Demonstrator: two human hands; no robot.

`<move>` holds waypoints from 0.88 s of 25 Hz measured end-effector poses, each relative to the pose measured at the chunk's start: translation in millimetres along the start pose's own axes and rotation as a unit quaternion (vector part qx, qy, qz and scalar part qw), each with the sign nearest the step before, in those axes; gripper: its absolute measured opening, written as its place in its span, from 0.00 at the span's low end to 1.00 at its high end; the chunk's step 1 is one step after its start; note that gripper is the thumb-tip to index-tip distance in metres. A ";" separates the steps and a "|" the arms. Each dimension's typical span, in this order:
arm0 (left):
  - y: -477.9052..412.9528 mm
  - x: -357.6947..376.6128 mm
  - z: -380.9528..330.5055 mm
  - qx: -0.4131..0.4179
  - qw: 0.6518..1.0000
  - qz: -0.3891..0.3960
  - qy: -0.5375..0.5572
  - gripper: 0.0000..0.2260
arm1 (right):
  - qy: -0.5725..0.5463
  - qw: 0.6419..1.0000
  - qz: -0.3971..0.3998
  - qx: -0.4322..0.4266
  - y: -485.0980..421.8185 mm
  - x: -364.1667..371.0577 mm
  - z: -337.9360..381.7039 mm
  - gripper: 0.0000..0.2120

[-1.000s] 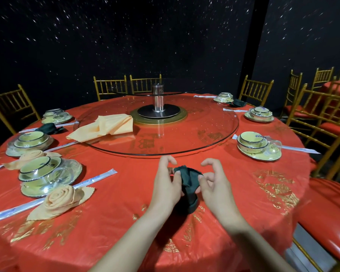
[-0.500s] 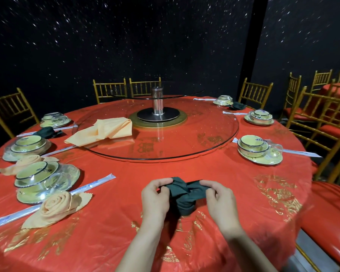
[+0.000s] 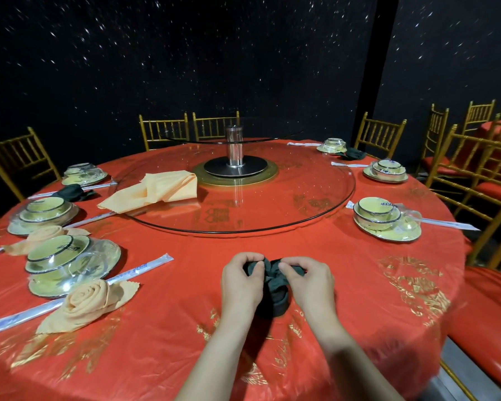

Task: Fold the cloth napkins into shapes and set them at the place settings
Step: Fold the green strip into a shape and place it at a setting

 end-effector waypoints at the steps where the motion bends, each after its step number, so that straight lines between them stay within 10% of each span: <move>1: -1.7 -1.4 4.3 -0.012 1.000 0.000 0.012 0.11 | -0.009 1.000 0.003 0.014 -1.0 1.9 -5.3 0.03; 11: -10.6 -13.0 40.2 -0.137 0.980 -0.057 0.131 0.11 | 0.057 0.996 0.050 0.038 -0.7 -8.4 -46.3 0.10; 22: -5.2 -20.6 42.4 -0.035 0.997 -0.062 -0.018 0.12 | 0.179 0.980 0.085 -0.020 5.5 -9.7 -40.1 0.14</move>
Point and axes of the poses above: each hand's wrist, its own y-axis away from the middle knuckle, its own x-axis out of the palm, z = x × y, the point moved 1 cm from there along -y, towards the middle knuckle, and after that the axes turned 3 degrees about -x, right-handed, at the moved point
